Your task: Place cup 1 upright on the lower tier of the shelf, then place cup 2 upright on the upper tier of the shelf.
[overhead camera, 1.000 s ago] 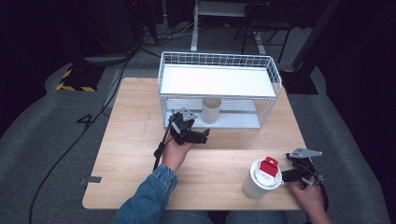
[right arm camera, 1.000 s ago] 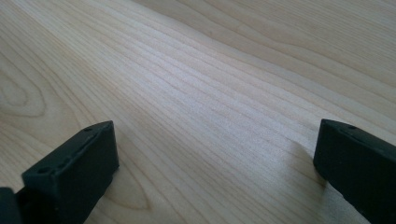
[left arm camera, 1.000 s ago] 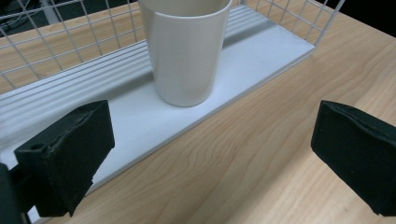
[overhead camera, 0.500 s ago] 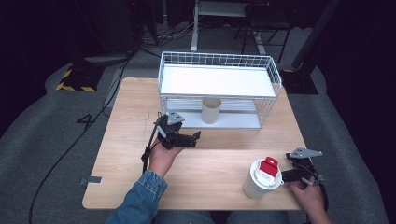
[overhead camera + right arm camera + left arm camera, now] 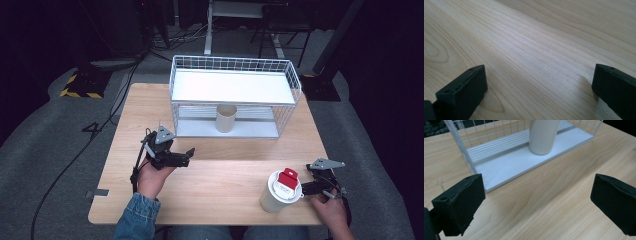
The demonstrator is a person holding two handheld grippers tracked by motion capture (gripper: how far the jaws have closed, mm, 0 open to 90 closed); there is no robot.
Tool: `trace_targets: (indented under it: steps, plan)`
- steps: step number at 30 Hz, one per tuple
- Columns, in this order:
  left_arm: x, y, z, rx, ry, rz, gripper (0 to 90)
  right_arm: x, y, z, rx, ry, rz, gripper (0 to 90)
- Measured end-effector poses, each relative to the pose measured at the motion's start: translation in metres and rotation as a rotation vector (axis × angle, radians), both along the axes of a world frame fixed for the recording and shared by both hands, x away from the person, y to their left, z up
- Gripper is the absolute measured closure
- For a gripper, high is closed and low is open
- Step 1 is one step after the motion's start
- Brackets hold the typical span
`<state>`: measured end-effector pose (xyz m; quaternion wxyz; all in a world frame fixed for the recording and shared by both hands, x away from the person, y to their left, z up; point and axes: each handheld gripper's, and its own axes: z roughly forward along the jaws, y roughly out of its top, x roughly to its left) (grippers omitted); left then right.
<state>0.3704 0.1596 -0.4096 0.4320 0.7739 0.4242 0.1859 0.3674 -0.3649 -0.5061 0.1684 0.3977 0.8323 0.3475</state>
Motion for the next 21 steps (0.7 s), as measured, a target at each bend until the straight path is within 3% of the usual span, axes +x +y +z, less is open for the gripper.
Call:
trace_targets:
  steps: [10, 21]
  plan:
    - [-0.023, 0.022, -0.02, 0.024, 0.042, 0.003, 0.1, 0.0, 0.0, 0.0, 0.0, 0.001, 0.001, 0.0]
    - [-0.038, 0.041, -0.054, 0.069, 0.141, 0.03, 0.2, 0.0, 0.0, 0.0, 0.0, 0.002, 0.0, 0.0]
